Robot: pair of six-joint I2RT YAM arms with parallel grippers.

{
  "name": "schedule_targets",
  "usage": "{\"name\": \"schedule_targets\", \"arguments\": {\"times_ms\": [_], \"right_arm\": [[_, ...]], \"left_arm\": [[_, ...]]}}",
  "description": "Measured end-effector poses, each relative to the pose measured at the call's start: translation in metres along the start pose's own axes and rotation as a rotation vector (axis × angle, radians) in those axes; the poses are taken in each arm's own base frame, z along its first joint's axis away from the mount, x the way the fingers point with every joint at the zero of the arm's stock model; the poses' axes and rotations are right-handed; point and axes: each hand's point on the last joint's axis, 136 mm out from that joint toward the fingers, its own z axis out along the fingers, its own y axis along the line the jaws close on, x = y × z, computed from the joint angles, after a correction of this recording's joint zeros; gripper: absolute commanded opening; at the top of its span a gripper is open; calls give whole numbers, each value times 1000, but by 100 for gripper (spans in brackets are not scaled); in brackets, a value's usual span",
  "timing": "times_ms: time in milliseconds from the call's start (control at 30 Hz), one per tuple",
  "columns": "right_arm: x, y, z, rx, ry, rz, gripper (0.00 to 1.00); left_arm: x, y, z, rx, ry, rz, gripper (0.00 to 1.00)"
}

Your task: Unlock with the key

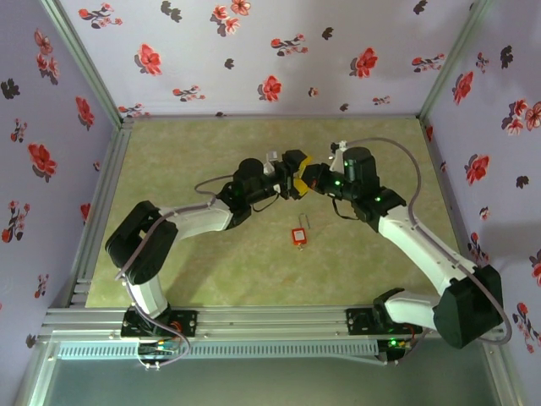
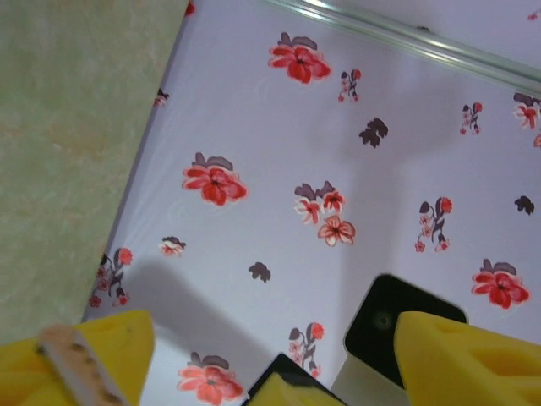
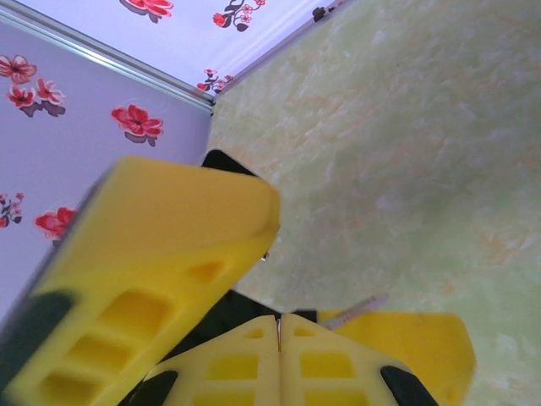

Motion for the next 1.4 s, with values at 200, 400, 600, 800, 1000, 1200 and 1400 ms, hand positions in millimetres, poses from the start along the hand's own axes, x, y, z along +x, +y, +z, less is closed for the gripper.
{"name": "schedule_targets", "arguments": {"times_ms": [200,400,600,800,1000,1200,1400], "right_arm": [[8,0,-9,-21,1,-1,0],[8,5,-9,-49,-2,-10,0],[10,4,-6,-55,9,-10,0],[14,1,-5,-52,20,-7,0],[20,-3,-4,-53,39,-12,0],[21,-4,-4,-49,45,-23,0],[21,-1,-9,-92,32,21,62]], "left_arm": [[-24,9,-13,-19,-59,-11,51],[-26,6,-17,-15,-70,-7,37],[-26,6,-18,-17,-71,4,21],[-28,6,-22,-21,-78,21,7],[-31,13,-24,-46,-85,47,0],[-30,14,-28,-72,-87,89,0],[-26,3,-38,-88,-95,206,0]]}}
